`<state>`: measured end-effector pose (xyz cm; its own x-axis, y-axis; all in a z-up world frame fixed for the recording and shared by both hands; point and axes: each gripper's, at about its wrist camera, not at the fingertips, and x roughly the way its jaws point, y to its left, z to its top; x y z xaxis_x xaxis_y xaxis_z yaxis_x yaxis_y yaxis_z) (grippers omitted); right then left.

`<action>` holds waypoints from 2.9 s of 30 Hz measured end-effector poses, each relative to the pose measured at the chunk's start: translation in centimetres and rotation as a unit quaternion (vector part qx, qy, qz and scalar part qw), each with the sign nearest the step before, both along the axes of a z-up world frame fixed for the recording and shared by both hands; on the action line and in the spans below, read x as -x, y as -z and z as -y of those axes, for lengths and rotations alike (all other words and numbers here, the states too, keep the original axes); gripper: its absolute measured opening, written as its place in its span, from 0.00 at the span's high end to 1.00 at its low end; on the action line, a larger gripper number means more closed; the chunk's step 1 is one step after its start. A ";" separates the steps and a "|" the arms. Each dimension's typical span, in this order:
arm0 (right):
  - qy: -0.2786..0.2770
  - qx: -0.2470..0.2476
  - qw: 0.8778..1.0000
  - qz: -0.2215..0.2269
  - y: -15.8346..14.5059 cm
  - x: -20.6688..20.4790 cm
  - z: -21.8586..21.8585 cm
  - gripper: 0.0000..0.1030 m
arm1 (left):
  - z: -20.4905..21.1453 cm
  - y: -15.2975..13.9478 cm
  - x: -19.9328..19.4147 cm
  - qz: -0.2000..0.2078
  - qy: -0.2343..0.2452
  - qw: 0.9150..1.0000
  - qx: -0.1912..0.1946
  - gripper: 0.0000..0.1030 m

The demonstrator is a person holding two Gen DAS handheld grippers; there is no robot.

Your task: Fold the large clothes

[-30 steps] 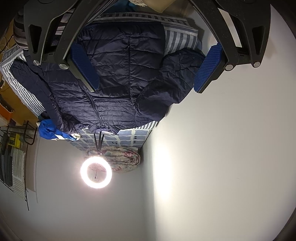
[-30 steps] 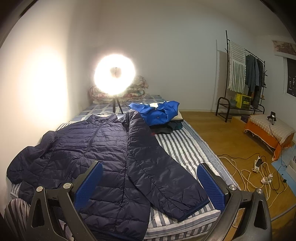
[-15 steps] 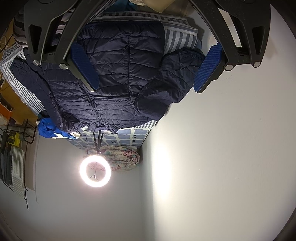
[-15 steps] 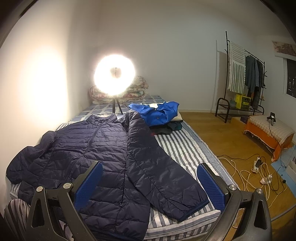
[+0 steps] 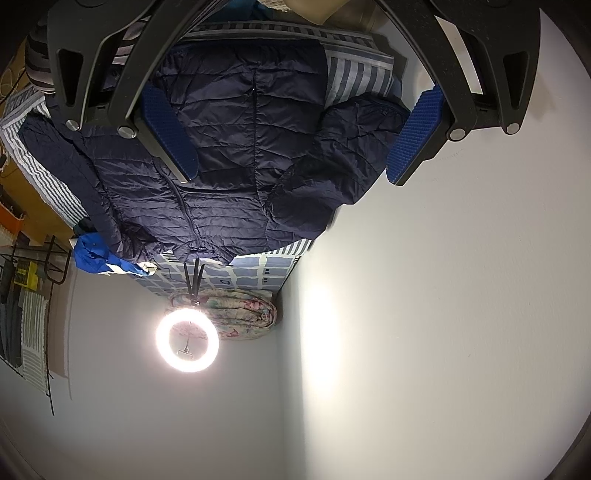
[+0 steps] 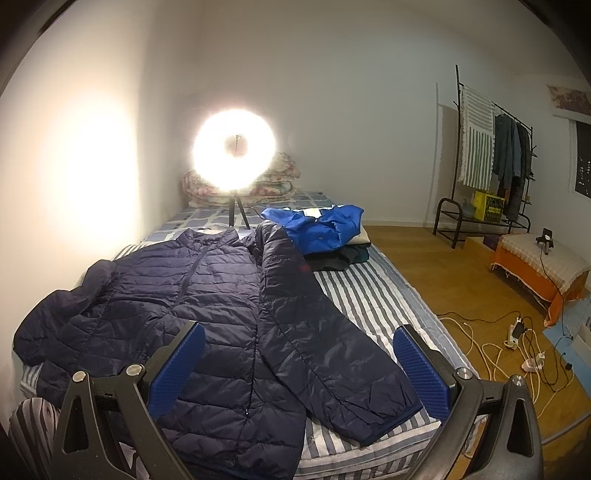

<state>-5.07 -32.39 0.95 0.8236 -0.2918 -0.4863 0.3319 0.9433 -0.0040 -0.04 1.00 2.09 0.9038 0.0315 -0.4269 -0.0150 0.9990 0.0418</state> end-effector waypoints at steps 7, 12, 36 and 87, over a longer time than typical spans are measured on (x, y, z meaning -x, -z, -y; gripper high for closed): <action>-0.011 0.004 1.000 0.003 -0.1 -1.0 -0.6 0.00 | -0.6 -0.2 -0.7 -0.001 -0.004 1.000 0.001 0.00; -0.023 0.011 1.000 0.007 -0.5 -2.0 -1.3 0.00 | -0.9 0.0 -1.2 0.000 -0.006 1.000 0.002 0.00; -0.213 0.098 0.971 0.048 -4.1 -15.3 -10.7 0.01 | -5.0 3.4 0.1 0.004 -0.033 0.999 -0.026 0.05; -0.612 -0.050 0.776 -0.147 12.4 -29.0 -44.9 0.92 | -10.8 5.9 2.1 -0.068 -0.075 0.995 -0.028 0.37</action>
